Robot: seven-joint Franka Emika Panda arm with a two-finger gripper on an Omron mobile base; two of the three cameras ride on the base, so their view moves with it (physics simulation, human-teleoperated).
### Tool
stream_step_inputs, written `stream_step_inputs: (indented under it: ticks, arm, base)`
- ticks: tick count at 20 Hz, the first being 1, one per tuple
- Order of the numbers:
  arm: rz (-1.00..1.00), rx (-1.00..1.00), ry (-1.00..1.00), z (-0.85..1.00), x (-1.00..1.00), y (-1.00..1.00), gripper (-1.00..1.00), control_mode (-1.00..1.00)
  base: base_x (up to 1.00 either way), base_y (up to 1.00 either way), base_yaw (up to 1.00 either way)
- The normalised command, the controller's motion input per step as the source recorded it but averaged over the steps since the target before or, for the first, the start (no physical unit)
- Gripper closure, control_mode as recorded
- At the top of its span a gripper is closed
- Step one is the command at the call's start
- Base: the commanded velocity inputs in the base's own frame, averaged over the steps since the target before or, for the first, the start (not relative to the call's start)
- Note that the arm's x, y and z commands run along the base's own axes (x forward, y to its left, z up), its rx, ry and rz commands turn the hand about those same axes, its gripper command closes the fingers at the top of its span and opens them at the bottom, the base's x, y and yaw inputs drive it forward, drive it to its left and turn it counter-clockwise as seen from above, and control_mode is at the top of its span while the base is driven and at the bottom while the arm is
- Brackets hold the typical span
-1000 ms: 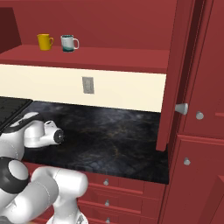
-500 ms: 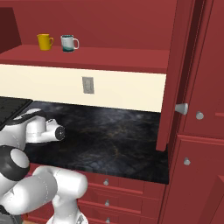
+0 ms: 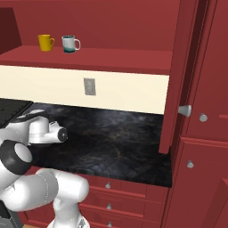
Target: Pick the mug on the counter and place it in the cabinet with the handle facing the right, like the mugs already inside.
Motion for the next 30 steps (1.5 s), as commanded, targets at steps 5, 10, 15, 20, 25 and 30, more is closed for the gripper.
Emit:
stream_step_inputs:
  ticks: [5, 10, 15, 20, 25, 30]
  arm:
    - [0.00, 0.00, 0.00, -0.10, 0.05, 0.12, -1.00, -1.00]
    - [0.00, 0.00, 0.01, -0.03, 0.14, 0.07, -1.00, -1.00]
    - [0.00, 0.00, 0.02, -0.07, 0.12, 0.00, -1.00, -1.00]
    - [0.00, 0.00, 0.03, -0.10, 0.13, 0.01, -1.00, -1.00]
    - [0.00, 0.00, 0.03, -0.07, 0.13, 0.05, -1.00, -1.00]
    - [0.00, 0.00, 0.02, -0.09, 0.11, 0.06, -1.00, -1.00]
  base:
    - [0.00, 0.00, 0.00]
    - [0.00, 0.00, 0.00]
    - [0.00, 0.00, 0.00]
    - [0.00, 0.00, 0.00]
    - [0.00, 0.00, 0.00]
    - [0.00, 0.00, 0.00]
